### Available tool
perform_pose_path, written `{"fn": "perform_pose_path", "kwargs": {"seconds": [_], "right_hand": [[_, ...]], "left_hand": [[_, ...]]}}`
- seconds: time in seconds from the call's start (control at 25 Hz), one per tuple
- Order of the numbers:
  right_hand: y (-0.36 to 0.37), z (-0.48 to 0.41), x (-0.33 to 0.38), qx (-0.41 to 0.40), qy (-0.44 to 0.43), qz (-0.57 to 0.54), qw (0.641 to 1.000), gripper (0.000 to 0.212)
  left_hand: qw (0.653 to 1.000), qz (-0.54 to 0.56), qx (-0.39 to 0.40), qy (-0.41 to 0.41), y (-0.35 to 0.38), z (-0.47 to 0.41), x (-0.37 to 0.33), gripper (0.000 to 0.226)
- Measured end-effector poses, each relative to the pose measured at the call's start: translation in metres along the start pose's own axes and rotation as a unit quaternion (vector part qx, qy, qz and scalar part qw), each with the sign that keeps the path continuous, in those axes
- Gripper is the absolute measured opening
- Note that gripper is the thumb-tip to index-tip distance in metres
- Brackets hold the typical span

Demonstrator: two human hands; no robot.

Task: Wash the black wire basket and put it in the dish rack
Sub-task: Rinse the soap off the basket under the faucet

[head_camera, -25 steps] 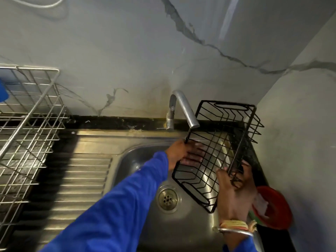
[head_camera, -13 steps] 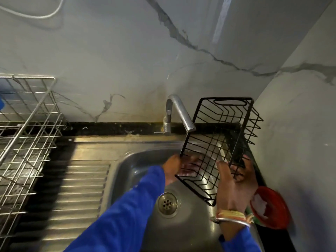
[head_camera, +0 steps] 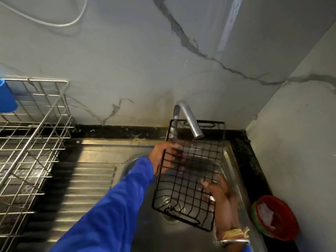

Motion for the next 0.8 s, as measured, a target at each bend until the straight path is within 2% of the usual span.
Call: {"fn": "perform_pose_path", "kwargs": {"seconds": [0.08, 0.16, 0.28, 0.48, 0.56, 0.64, 0.72, 0.8], "right_hand": [[0.011, -0.002, -0.009, 0.064, 0.045, 0.021, 0.997, 0.069], [0.022, -0.005, -0.017, 0.086, 0.059, 0.059, 0.993, 0.069], [0.042, -0.015, -0.014, 0.123, 0.086, 0.13, 0.98, 0.086], [0.074, -0.067, 0.008, 0.151, 0.145, 0.07, 0.975, 0.069], [0.088, -0.088, 0.015, 0.126, 0.119, 0.047, 0.984, 0.056], [0.101, -0.104, 0.028, 0.122, 0.053, 0.042, 0.99, 0.045], [0.112, -0.101, 0.039, 0.174, -0.002, 0.057, 0.983, 0.051], [0.105, -0.078, 0.034, 0.205, 0.0, 0.094, 0.974, 0.064]], "left_hand": [[0.999, 0.042, -0.031, -0.001, -0.016, 0.007, 0.026, 0.042], [0.996, 0.049, -0.072, -0.001, -0.032, 0.013, 0.054, 0.042], [0.992, 0.067, -0.104, 0.001, -0.049, 0.023, 0.074, 0.045], [0.981, 0.072, -0.181, 0.017, -0.066, 0.029, 0.071, 0.058], [0.981, 0.067, -0.18, 0.037, -0.063, 0.029, 0.064, 0.058], [0.976, 0.082, -0.197, 0.041, -0.057, 0.029, 0.06, 0.046], [0.963, 0.105, -0.238, 0.065, -0.055, 0.033, 0.056, 0.032], [0.953, 0.13, -0.26, 0.084, -0.056, 0.033, 0.06, 0.029]]}}
Point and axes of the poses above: each hand's wrist, its own z-axis away from the middle knuckle, its own y-axis out of the palm, x = y × z, the point moved 5 cm from there along -z, towards the middle knuckle, and after that the axes turned 11 degrees about -z, right-handed, at the moved point
